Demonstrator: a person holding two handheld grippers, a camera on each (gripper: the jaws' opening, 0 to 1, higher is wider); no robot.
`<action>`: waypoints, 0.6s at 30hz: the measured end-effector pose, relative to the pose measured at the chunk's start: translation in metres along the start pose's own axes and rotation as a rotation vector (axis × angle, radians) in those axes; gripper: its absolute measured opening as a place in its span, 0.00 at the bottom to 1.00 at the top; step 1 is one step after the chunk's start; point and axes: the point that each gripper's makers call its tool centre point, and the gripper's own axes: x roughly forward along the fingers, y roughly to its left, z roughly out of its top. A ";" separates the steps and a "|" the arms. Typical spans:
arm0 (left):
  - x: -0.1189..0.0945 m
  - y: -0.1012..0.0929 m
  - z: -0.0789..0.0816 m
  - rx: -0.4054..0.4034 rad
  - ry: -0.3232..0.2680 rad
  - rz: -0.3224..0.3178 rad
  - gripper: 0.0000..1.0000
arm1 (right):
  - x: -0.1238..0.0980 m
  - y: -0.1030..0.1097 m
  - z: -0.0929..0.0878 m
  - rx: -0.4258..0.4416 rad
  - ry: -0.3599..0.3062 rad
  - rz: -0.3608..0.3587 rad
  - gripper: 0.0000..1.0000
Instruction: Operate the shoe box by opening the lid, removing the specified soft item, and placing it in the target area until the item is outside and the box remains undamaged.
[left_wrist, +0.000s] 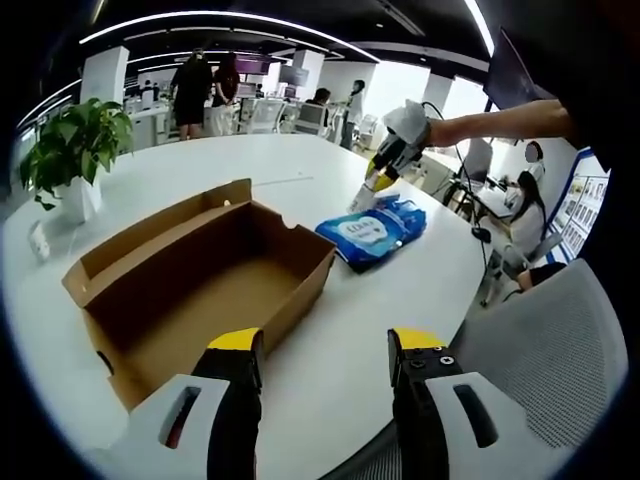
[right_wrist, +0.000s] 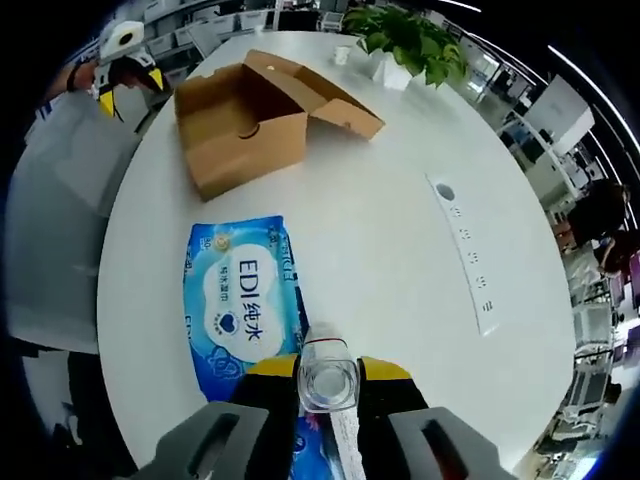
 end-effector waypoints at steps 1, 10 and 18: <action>0.000 0.000 0.000 0.001 0.000 0.000 0.51 | 0.002 -0.001 -0.001 -0.014 0.011 0.001 0.18; 0.000 0.001 0.000 0.000 0.001 0.002 0.51 | 0.011 -0.010 -0.004 -0.121 0.101 0.013 0.18; 0.001 0.002 0.000 -0.002 0.001 0.001 0.51 | 0.015 -0.011 0.000 -0.160 0.143 0.040 0.18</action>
